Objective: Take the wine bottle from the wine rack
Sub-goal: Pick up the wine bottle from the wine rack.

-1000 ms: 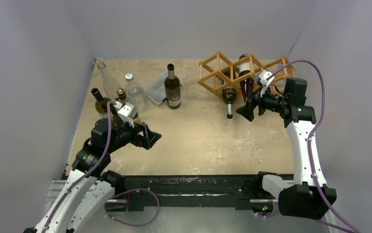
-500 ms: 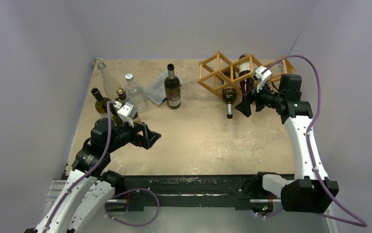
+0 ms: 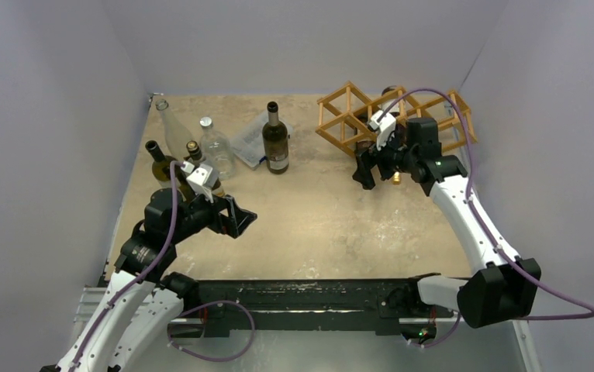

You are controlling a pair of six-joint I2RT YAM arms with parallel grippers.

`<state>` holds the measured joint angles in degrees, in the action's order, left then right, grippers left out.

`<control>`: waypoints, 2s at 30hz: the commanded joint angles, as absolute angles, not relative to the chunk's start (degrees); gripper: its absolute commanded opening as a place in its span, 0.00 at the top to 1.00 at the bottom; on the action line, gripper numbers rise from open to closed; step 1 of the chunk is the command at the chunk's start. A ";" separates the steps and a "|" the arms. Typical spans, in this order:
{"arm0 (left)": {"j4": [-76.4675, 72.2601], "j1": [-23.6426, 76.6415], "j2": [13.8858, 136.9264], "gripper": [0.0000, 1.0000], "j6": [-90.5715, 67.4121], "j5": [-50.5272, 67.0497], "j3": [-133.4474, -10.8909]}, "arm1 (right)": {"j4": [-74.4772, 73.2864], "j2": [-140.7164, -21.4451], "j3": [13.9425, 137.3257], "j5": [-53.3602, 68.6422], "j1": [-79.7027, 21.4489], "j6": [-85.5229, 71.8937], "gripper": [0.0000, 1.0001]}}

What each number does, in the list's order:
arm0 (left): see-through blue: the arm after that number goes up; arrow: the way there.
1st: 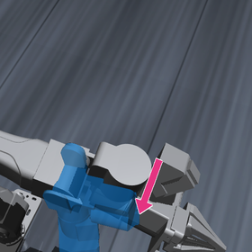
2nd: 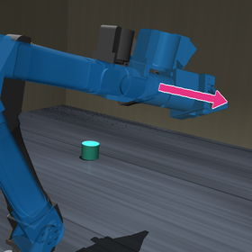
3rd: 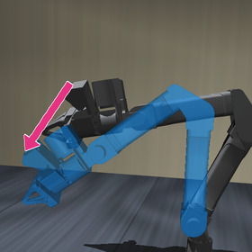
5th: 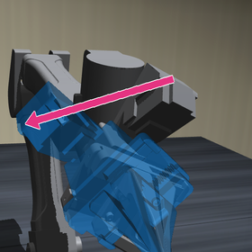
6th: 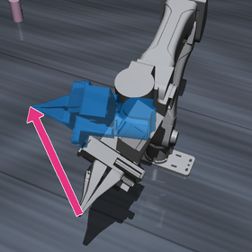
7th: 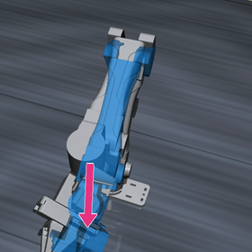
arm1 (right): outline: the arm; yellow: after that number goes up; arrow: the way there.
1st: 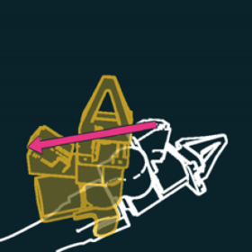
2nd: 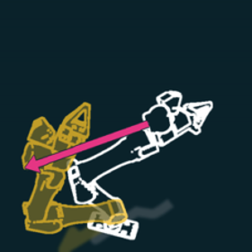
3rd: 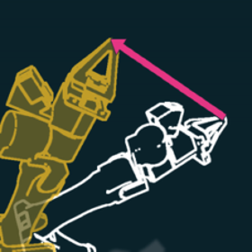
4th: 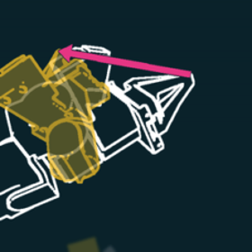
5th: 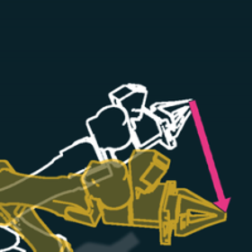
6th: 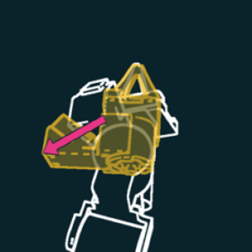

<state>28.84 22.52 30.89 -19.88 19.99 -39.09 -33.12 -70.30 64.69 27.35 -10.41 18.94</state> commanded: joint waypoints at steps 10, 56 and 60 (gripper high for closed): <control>27.42 22.15 31.61 0.00 -18.72 21.09 -40.61 | -21.93 -73.70 61.12 15.83 -14.86 10.38 0.01; 28.19 22.15 30.87 0.00 -18.28 20.43 -40.79 | -2.91 -87.62 54.05 -18.36 -23.06 -9.73 0.09; 28.22 22.15 30.76 0.00 -18.28 20.32 -40.85 | -2.26 -89.00 54.05 -20.37 -23.72 -9.76 0.10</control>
